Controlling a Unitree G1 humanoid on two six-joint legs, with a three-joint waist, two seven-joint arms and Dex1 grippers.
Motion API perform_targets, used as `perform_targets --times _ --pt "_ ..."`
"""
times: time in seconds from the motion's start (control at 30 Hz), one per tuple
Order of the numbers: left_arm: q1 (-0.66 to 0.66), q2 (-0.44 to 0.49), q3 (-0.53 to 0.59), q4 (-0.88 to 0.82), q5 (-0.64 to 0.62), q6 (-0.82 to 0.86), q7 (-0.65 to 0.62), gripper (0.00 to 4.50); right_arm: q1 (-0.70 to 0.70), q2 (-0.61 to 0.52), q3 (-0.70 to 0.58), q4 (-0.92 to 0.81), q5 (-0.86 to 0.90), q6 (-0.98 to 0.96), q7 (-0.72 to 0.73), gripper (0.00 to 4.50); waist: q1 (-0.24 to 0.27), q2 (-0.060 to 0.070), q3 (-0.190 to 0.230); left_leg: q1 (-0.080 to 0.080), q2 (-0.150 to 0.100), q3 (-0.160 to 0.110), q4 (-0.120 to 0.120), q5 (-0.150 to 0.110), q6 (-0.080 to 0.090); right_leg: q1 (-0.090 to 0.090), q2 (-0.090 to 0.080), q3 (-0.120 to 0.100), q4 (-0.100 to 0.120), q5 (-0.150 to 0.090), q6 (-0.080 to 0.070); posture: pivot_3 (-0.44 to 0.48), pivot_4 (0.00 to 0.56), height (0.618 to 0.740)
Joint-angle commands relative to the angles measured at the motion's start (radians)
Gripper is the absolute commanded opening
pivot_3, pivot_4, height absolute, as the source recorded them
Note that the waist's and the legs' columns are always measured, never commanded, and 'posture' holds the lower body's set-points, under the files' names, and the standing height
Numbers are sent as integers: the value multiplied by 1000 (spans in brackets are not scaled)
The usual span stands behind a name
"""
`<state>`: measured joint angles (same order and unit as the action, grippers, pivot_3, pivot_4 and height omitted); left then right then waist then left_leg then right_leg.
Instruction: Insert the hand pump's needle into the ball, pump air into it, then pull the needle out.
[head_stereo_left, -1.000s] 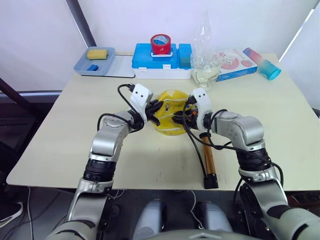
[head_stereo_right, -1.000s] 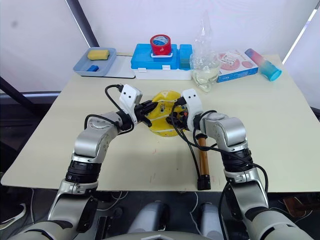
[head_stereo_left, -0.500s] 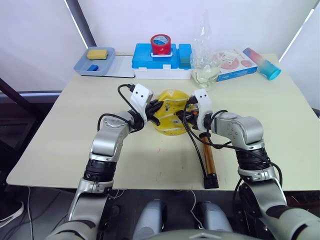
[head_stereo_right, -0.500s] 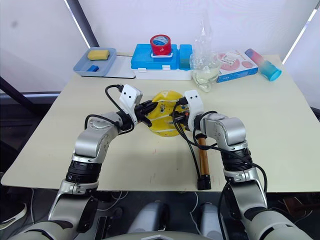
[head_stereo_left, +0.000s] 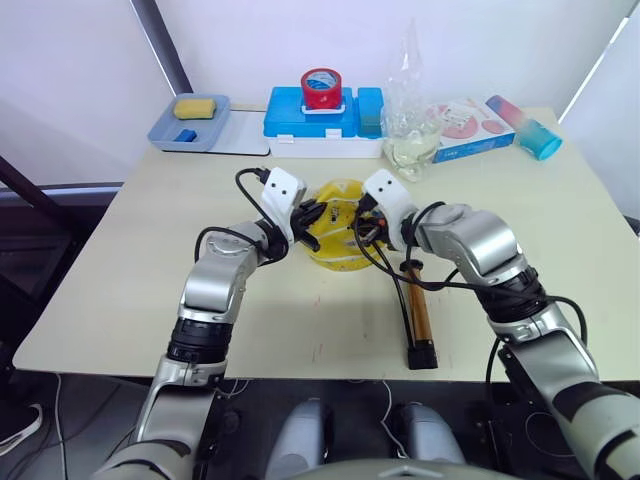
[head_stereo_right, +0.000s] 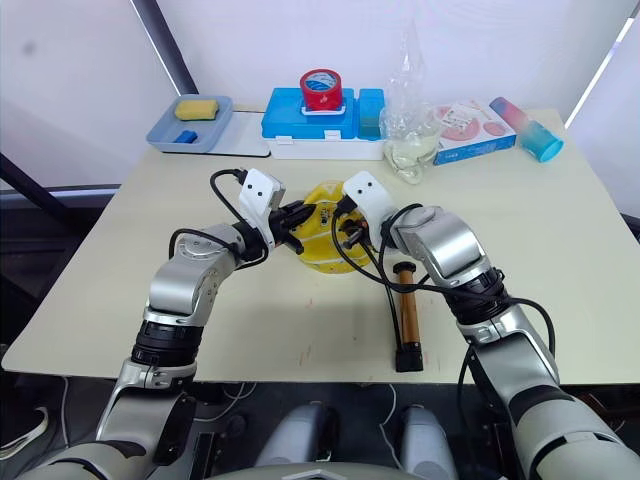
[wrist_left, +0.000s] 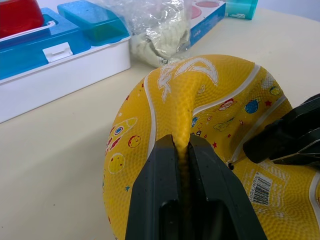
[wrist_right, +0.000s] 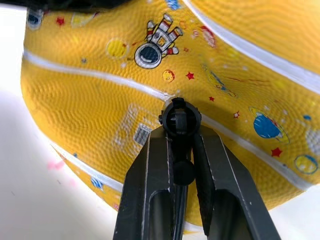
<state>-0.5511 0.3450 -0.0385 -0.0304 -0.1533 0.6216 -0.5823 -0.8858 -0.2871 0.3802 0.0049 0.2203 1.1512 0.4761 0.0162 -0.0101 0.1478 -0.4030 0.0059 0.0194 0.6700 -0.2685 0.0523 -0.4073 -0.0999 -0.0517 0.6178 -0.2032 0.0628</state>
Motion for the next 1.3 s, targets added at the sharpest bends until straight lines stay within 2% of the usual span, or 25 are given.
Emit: perform_targets --times 0.03,0.9,1.3 --pt "24 -17 -62 51 -9 50 -24 0 -42 -6 37 9 -16 -9 35 23 0 0 0 0 0 0 0 0 0 0 0 0 0 0 0 0 150 737" --pt "19 -34 -55 66 -6 46 -24 0 -82 155 151 369 -191 -138 98 23 -27 4 -14 10 2 -1 0 4 -2 5 1 1 4 -4 0 0 150 737" --pt "30 -40 -55 49 -5 58 -20 0 -66 251 113 583 -277 -232 76 23 -34 6 -27 12 2 -1 -2 4 -2 5 0 2 4 -5 -2 0 150 737"
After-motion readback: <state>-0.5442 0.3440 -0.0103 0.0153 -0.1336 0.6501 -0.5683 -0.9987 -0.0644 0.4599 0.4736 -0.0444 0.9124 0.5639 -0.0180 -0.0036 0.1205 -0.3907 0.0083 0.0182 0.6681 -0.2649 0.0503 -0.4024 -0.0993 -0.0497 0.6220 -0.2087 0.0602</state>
